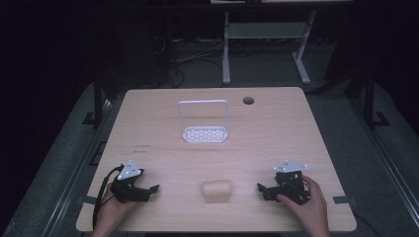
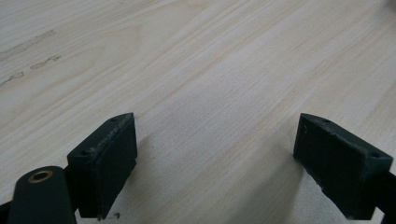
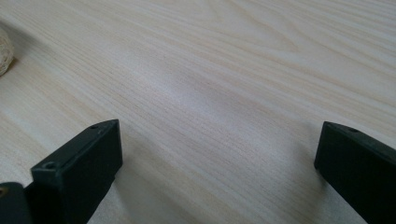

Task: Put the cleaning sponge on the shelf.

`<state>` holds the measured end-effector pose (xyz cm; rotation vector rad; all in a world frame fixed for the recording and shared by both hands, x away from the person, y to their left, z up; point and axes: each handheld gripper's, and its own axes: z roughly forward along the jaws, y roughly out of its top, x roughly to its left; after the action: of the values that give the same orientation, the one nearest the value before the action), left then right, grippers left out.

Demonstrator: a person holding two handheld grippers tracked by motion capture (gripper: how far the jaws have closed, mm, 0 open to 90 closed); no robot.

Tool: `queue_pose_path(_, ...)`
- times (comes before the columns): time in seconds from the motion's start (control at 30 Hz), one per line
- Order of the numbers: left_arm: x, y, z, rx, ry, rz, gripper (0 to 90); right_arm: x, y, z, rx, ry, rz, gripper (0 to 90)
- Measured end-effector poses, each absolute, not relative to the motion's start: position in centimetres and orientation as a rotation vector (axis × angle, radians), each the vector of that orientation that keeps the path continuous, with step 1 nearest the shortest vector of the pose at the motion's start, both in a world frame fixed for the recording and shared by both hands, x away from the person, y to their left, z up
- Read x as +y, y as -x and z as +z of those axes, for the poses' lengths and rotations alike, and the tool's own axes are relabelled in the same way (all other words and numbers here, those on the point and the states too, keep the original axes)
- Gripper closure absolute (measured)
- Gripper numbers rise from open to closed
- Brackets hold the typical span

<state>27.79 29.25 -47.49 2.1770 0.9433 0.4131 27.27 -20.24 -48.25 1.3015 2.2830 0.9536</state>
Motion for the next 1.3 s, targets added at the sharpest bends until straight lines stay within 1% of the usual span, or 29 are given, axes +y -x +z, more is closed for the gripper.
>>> queue_pose_path(0.27,29.3,-27.8,-47.5,0.937,-2.179,0.407,13.0,-20.2,-27.3,-48.2,2.283,-1.302,0.954,0.5)
queue_pose_path(0.4,29.3,-27.8,-47.3,0.946,-2.176,0.382,13.2,-20.2,-27.3,-48.3,2.283,-1.302,0.954,0.5)
queue_pose_path(0.63,28.7,-27.8,-46.8,0.889,-2.192,0.373,13.5,-20.2,-27.3,-48.2,2.283,-1.302,0.953,0.6)
queue_pose_path(1.3,27.3,-27.9,-45.7,0.807,-2.192,0.313,13.7,-20.2,-27.3,-48.2,2.283,-1.303,0.954,0.5)
